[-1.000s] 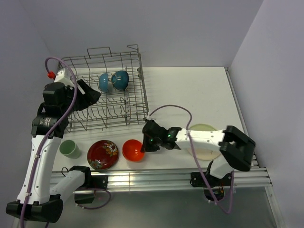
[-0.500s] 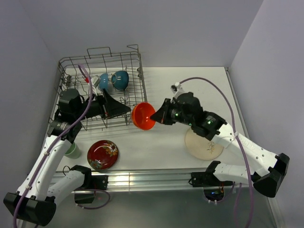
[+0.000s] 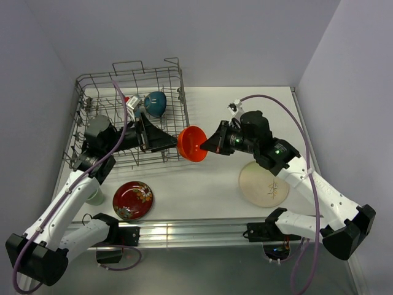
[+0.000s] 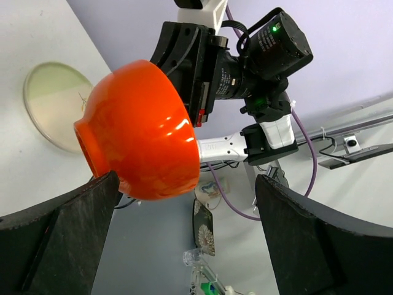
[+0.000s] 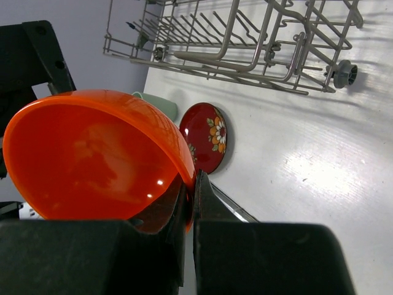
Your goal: Load the mixed dishes into the dish rack
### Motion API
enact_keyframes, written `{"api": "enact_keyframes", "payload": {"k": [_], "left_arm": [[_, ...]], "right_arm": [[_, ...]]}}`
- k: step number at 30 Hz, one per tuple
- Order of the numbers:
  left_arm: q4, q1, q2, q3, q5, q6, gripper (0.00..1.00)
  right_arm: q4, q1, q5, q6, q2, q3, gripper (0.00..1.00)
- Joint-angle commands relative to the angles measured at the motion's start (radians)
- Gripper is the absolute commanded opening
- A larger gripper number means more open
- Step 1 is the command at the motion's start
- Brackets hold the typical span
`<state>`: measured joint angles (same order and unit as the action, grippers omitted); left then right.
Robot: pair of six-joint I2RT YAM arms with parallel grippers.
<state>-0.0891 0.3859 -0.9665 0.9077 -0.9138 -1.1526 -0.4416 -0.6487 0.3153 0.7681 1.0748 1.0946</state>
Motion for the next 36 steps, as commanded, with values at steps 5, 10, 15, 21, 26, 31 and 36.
{"api": "enact_keyframes", "payload": {"k": [5,10,15,21,26,31,36], "left_arm": [[0.032,0.007,-0.018,0.042,0.049,0.047,0.99],[-0.001,0.019,-0.031,0.043,0.047,0.025,0.99],[-0.043,0.027,-0.038,0.036,0.04,-0.011,0.99],[-0.173,0.042,-0.041,0.004,-0.002,-0.099,0.99],[-0.189,0.045,-0.034,0.007,-0.01,-0.114,0.99],[-0.135,0.067,-0.04,0.014,0.026,-0.088,0.95],[-0.071,0.103,-0.054,0.049,0.078,-0.035,0.98]], "right_arm": [[0.061,0.029,0.074,-0.004,-0.042,0.059,0.0],[0.064,0.034,0.094,-0.001,-0.044,0.06,0.0],[0.089,0.037,0.12,0.01,-0.027,0.059,0.0],[0.107,0.044,0.133,0.011,-0.009,0.05,0.0],[0.118,0.06,0.145,0.013,-0.007,0.036,0.0],[0.116,0.064,0.146,0.013,-0.007,0.042,0.0],[0.092,0.064,0.122,0.003,-0.009,0.053,0.0]]}}
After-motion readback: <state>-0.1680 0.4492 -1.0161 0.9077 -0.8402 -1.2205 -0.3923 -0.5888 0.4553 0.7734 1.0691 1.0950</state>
